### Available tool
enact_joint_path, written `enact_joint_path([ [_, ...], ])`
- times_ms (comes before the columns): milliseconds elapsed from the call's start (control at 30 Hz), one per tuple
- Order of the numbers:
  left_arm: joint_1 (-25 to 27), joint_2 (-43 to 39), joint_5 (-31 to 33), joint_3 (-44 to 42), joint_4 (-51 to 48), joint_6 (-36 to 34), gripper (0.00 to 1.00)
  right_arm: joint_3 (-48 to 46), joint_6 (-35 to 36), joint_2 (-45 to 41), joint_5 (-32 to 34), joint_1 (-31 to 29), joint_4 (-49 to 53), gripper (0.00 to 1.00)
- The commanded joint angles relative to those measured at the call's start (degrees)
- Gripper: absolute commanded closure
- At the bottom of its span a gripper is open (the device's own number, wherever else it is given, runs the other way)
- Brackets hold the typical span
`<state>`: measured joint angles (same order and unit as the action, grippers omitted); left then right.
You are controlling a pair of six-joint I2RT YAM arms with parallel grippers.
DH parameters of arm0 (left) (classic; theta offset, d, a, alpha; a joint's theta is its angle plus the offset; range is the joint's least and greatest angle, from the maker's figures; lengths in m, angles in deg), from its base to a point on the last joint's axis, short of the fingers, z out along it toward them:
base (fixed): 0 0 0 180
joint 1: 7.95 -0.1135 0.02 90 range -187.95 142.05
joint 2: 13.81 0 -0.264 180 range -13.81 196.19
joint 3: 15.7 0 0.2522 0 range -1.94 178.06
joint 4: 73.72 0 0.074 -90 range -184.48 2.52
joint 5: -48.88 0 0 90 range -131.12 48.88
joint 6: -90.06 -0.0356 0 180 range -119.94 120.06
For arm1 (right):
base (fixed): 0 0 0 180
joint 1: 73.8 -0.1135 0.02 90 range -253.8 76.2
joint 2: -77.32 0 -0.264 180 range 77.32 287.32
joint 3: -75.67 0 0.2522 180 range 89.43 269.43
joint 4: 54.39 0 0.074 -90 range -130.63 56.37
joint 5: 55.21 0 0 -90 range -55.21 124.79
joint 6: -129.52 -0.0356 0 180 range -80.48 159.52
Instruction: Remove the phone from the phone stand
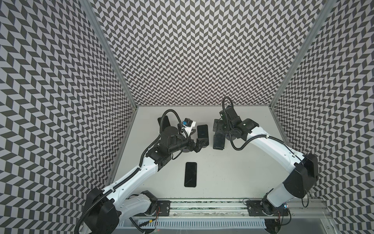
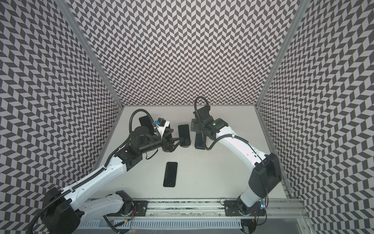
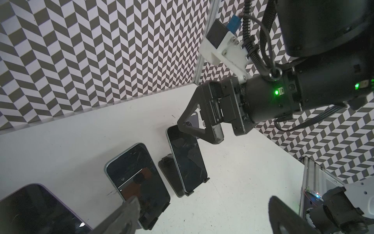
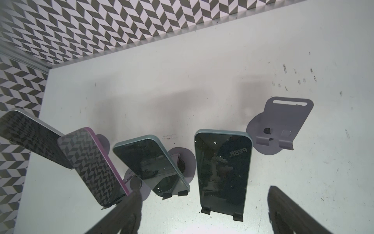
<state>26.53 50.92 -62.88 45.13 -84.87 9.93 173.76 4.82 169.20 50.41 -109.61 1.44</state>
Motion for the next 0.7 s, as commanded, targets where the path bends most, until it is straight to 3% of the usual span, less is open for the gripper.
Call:
enact_joint_path([
  [0,0.1,1.2,-1.2,2.1,1.7,-2.6,0.0,0.4,-1.3,0.1,0.4,0.2,-1.0,0.06],
  [667,0.9,3.7,-6.6,-0.6,3.1,-14.0,0.0,-0.1,-3.8,4.7,-1.2,0.4,0.3,0.08],
])
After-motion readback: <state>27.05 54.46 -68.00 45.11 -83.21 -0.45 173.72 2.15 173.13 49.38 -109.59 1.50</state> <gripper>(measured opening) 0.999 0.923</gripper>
